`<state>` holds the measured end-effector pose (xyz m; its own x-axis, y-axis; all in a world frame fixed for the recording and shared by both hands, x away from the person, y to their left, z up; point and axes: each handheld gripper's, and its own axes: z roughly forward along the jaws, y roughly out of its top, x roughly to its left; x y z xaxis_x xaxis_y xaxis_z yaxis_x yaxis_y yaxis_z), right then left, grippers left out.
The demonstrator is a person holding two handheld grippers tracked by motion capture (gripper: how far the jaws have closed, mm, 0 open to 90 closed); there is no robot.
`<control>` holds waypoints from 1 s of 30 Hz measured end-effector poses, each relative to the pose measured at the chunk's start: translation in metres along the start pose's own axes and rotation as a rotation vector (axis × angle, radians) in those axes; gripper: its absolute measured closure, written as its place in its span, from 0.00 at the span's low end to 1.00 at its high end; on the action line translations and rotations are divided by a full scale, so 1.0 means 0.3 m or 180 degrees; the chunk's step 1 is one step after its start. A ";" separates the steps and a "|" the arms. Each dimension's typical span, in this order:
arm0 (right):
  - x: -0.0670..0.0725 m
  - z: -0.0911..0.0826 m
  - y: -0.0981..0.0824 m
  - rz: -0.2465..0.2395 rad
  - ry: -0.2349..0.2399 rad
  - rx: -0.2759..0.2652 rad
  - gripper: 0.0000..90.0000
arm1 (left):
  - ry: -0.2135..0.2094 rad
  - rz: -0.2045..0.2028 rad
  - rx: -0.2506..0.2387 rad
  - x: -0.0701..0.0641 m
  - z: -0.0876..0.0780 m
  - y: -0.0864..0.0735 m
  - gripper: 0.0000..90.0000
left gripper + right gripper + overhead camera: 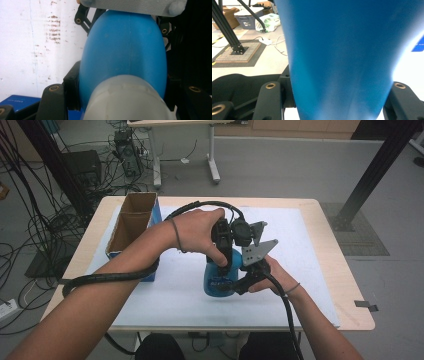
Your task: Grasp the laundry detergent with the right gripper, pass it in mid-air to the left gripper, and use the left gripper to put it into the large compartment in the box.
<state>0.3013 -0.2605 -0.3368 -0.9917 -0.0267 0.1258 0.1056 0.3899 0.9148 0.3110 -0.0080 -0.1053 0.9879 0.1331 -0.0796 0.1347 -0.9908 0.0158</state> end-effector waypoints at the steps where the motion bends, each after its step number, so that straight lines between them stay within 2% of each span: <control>1: 0.001 0.000 0.000 0.0002 -0.0002 0.0000 0.46 | -0.0001 -0.0003 0.0003 0.000 0.000 0.001 0.42; 15: 0.001 0.001 -0.003 0.0006 0.0002 -0.0023 0.46 | 0.0007 -0.0023 -0.0017 -0.005 -0.005 -0.005 0.42; 30: 0.011 -0.003 -0.021 0.0042 -0.0049 -0.0163 0.43 | 0.0029 -0.0081 -0.0042 -0.009 -0.022 -0.012 0.42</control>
<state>0.2974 -0.2638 -0.3417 -0.9912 -0.0076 0.1323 0.1218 0.3425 0.9316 0.3083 -0.0045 -0.0987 0.9848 0.1584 -0.0711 0.1607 -0.9866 0.0272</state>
